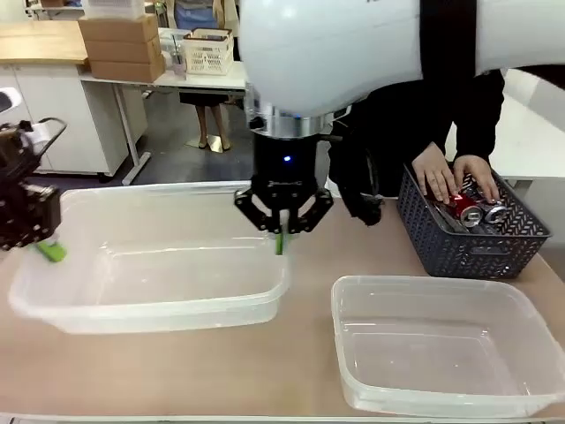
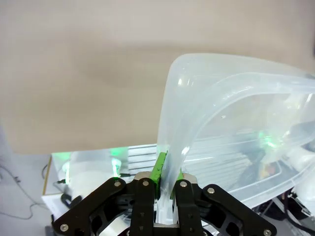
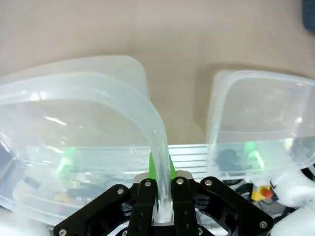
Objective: Sort the waste into each basket.
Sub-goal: Pick up the Organizing box on the left side of the table and lift it.
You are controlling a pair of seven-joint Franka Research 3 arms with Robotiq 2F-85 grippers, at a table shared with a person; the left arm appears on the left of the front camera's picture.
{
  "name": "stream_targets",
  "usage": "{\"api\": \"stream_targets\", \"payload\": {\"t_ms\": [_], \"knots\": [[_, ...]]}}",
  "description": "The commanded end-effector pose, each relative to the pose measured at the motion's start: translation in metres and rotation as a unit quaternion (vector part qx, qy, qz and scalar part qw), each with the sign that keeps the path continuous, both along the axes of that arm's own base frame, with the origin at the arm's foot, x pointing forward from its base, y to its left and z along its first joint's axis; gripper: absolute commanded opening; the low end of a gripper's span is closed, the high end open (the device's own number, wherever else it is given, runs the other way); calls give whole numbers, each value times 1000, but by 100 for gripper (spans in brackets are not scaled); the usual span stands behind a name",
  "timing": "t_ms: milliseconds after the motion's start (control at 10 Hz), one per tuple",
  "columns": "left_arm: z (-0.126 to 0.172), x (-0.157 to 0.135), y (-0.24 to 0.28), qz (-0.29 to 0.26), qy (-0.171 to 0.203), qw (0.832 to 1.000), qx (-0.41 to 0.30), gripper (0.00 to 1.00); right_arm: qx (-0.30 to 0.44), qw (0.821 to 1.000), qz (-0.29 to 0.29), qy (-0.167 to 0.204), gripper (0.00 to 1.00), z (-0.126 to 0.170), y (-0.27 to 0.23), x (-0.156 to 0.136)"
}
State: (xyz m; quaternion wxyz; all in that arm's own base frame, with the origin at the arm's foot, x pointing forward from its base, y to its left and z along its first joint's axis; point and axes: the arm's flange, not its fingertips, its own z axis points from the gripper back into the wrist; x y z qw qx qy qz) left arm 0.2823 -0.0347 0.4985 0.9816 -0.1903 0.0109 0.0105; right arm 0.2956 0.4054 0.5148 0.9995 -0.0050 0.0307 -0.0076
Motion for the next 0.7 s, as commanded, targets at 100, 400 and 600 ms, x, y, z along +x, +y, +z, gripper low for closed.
{"api": "stream_targets", "payload": {"t_ms": [100, 400, 600], "knots": [[-7, -8, 7, -7, 7, 1000, 17, 0, 3, 1000, 4, -5, 0, -5, 11, -4], [-8, 0, 0, -9, 16, 1000, 20, 6, 5, 1000, 8, -6, 4, 1, 8, -4], [10, 30, -22, 21, 44, 998, -49, 6, -4, 999, -35, 6, 4, -25, -21, 37]]}}
